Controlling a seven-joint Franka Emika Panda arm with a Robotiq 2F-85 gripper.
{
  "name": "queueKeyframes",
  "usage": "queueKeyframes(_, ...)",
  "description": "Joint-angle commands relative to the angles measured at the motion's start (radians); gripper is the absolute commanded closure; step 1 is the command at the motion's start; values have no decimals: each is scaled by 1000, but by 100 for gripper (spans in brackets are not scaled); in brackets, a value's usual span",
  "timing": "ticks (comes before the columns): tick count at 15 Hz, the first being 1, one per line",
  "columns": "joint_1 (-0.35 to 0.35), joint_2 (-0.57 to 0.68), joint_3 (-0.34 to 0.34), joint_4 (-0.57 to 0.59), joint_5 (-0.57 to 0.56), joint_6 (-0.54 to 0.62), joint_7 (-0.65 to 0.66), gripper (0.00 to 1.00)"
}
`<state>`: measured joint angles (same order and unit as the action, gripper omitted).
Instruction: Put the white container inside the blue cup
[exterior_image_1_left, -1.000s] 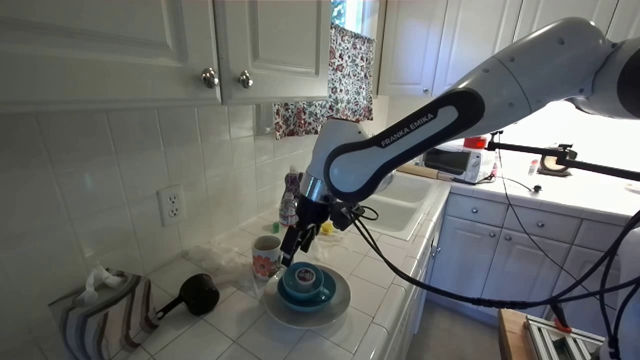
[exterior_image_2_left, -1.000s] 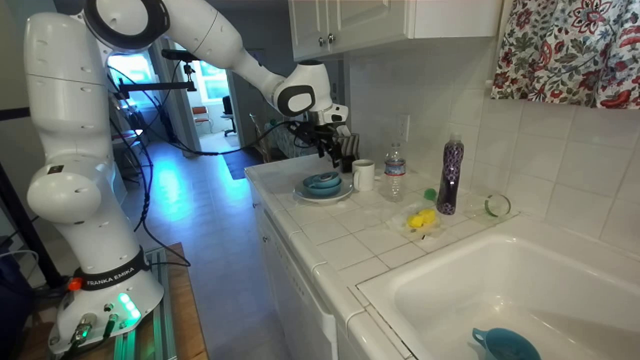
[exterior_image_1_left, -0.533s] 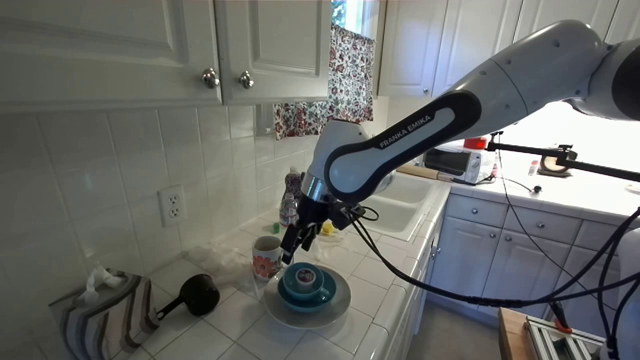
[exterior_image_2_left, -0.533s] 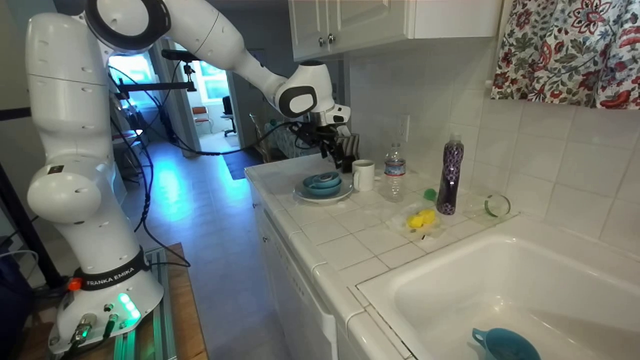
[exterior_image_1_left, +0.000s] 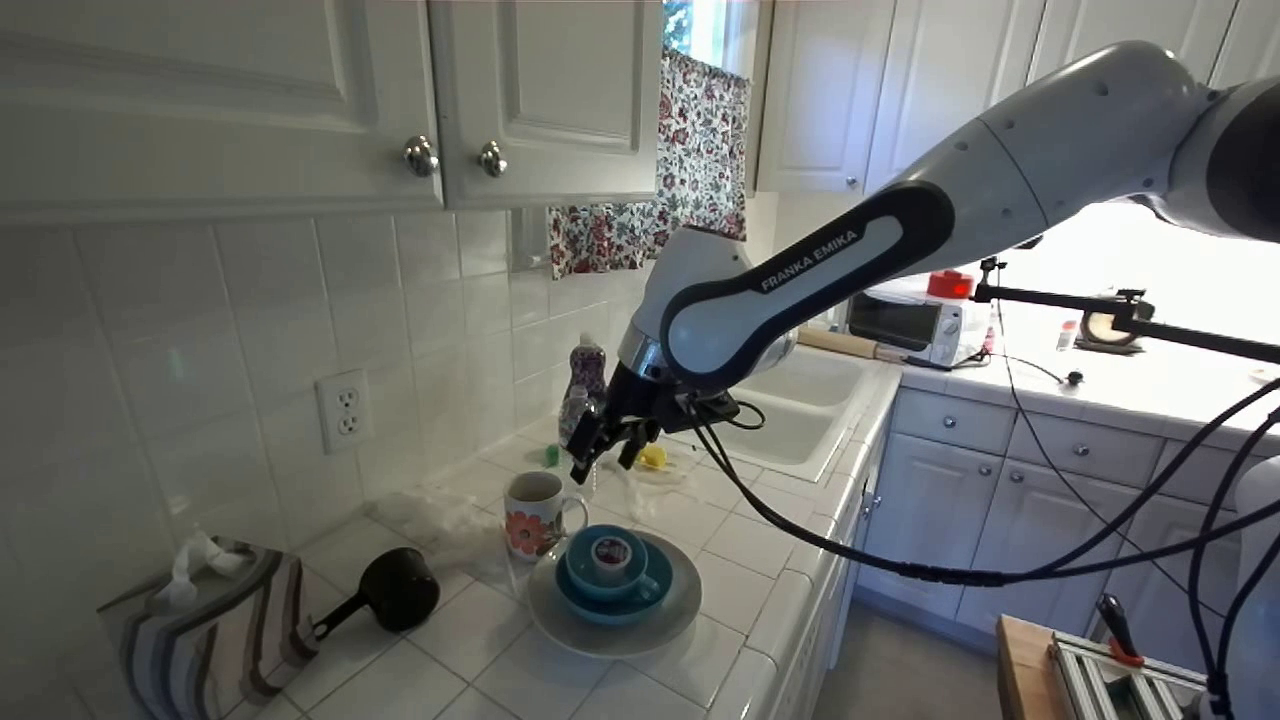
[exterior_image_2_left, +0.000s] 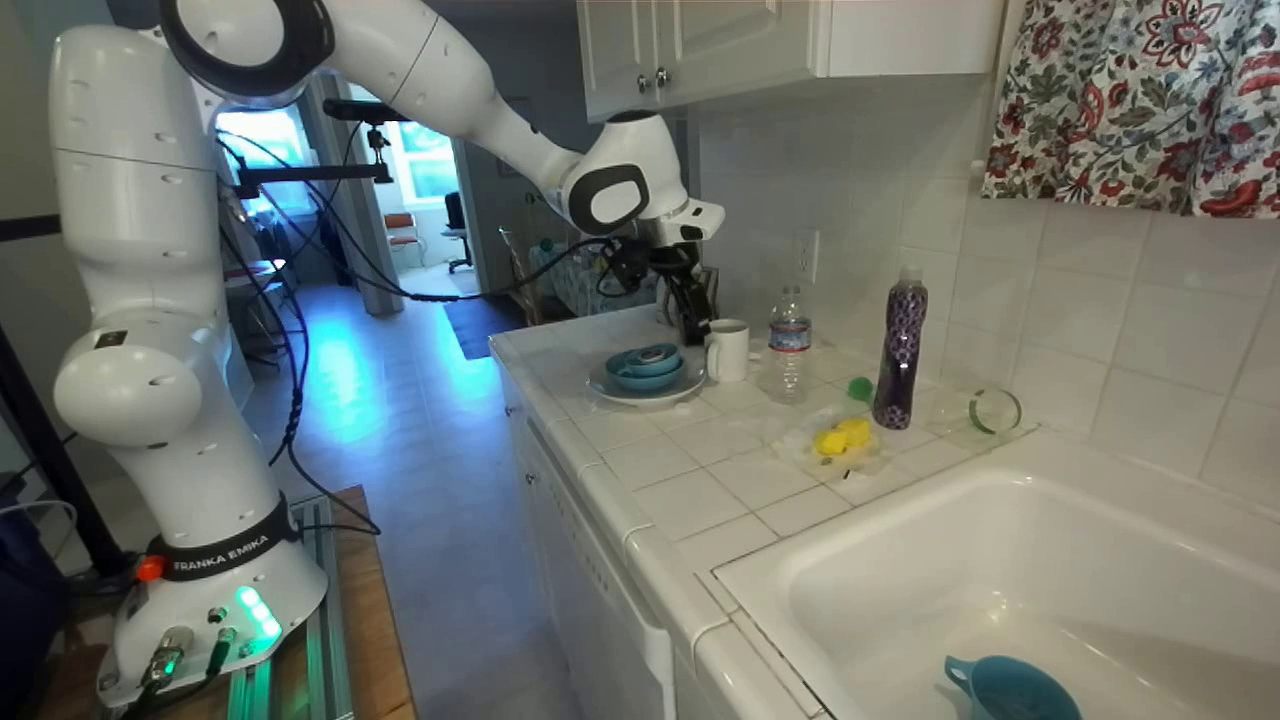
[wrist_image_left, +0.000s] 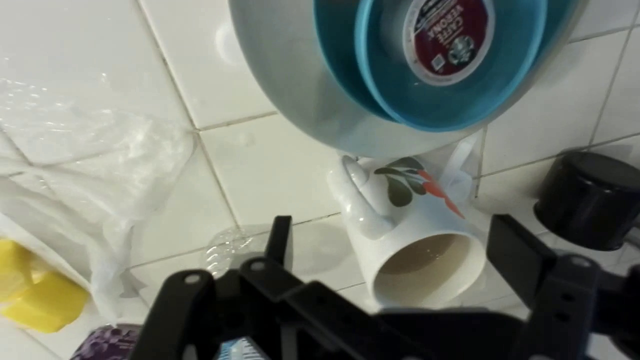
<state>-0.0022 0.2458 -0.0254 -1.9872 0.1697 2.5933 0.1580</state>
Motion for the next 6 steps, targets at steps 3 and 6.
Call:
queueKeyframes(3,5,-5,-27,-5,-106,-56,57,0)
queueKeyframes(6,7,-19,-27,-17,-113,-72,57,0)
